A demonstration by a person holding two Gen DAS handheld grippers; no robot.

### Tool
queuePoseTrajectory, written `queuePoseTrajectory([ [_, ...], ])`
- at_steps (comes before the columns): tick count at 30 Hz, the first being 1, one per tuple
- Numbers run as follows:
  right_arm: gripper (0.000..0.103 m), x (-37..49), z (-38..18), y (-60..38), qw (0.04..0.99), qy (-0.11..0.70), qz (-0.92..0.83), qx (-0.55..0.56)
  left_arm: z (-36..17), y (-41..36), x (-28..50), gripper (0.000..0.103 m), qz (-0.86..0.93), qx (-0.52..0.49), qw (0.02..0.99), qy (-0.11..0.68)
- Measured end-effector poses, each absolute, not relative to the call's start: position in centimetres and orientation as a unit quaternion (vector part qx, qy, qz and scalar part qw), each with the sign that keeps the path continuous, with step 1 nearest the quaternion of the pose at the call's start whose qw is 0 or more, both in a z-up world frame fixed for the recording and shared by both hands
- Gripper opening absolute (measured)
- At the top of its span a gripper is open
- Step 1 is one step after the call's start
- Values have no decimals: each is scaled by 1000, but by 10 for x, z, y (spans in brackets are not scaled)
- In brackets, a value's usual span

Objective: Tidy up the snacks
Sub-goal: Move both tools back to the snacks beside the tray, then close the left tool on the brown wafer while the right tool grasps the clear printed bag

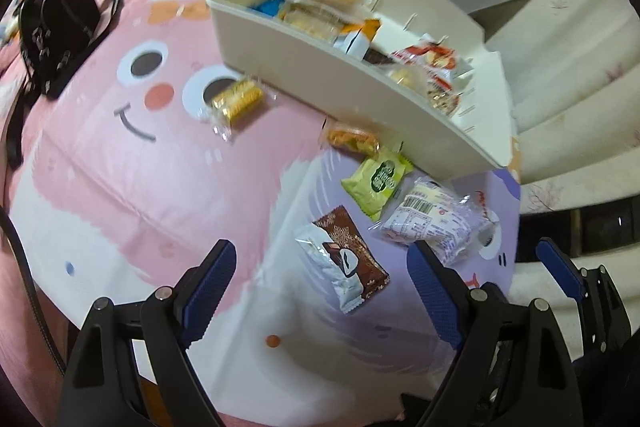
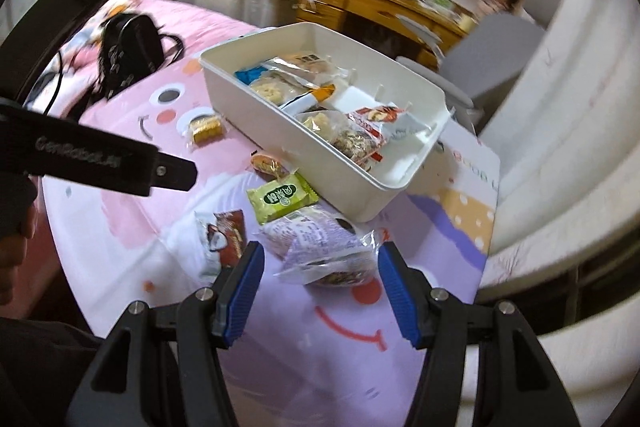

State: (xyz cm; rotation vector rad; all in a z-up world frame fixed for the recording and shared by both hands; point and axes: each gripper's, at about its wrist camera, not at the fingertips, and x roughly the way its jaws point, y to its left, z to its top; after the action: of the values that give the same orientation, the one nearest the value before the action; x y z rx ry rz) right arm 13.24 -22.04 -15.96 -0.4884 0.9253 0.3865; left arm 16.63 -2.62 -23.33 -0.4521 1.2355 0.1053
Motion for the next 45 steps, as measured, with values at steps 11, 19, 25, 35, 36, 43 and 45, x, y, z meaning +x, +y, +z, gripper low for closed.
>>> queuePoseTrajectory([
  [11, 61, 155, -206, -230, 815, 447, 244, -275, -286, -50, 189, 82, 99, -239, 733, 630],
  [19, 75, 166, -225, -237, 807, 439, 291, -266, -304, -65, 193, 65, 123, -234, 714, 648],
  [25, 79, 174, -234, -235, 810, 431, 311, -250, -311, -69, 193, 51, 136, -236, 712, 647],
  [35, 81, 178, -245, -219, 800, 428, 347, -238, -311, -74, 194, 33, 150, -247, 721, 629],
  [36, 81, 178, -245, -217, 798, 429, 351, -237, -311, -74, 193, 33, 150, -250, 721, 628],
  [43, 81, 182, -249, -203, 792, 445, 354, -221, -304, -55, 175, 30, 161, -251, 726, 619],
  [45, 81, 184, -251, -200, 790, 452, 355, -215, -300, -54, 171, 30, 164, -249, 731, 613],
])
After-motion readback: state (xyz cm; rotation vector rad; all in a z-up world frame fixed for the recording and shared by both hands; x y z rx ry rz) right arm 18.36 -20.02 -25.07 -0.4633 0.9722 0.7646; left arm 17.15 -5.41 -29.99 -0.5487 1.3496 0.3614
